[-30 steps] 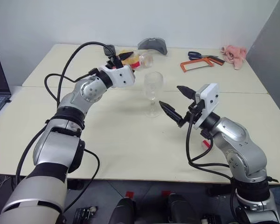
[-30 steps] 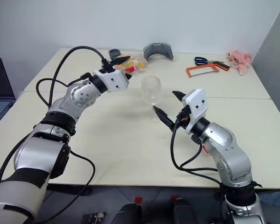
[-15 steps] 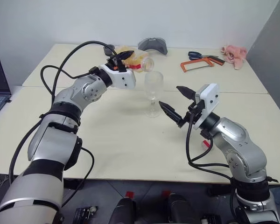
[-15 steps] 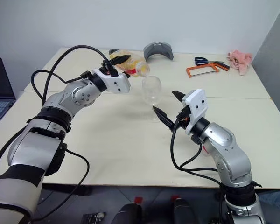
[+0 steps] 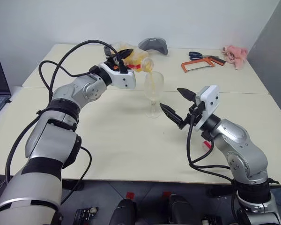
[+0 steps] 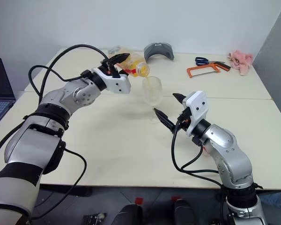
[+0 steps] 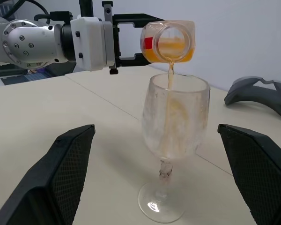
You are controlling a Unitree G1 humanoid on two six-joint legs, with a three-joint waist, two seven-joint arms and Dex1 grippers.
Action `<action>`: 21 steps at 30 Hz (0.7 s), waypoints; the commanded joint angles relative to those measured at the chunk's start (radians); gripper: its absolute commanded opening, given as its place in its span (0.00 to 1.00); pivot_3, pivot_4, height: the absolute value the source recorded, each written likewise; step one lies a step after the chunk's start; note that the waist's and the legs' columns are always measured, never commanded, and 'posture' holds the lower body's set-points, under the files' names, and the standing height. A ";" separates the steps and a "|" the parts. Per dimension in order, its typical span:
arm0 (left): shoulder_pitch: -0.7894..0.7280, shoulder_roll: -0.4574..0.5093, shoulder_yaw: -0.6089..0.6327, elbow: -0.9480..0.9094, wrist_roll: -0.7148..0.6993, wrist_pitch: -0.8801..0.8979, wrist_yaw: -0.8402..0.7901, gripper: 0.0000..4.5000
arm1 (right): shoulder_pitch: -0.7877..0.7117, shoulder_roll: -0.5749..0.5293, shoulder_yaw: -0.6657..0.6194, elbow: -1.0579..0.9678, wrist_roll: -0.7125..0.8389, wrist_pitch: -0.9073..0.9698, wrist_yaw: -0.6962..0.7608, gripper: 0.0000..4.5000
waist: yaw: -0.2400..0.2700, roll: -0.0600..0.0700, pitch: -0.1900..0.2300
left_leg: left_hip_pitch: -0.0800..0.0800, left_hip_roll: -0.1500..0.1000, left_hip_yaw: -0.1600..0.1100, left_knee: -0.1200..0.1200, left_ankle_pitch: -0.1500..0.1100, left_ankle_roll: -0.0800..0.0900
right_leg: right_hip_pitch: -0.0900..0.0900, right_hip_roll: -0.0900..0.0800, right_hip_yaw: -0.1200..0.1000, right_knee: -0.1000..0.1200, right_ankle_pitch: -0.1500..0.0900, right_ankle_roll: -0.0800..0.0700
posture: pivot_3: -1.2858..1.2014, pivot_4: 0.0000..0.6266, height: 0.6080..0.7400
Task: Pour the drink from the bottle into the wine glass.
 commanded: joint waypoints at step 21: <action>-0.097 0.013 -0.047 0.021 0.040 0.034 0.109 0.38 | 0.024 0.006 0.018 -0.019 -0.023 -0.040 0.004 1.00 | 0.000 0.000 0.000 | 0.000 0.000 0.001 0.000 0.000 0.000 | 0.000 0.000 0.000 0.000 0.000 0.000 | 0.52 0.24 1.00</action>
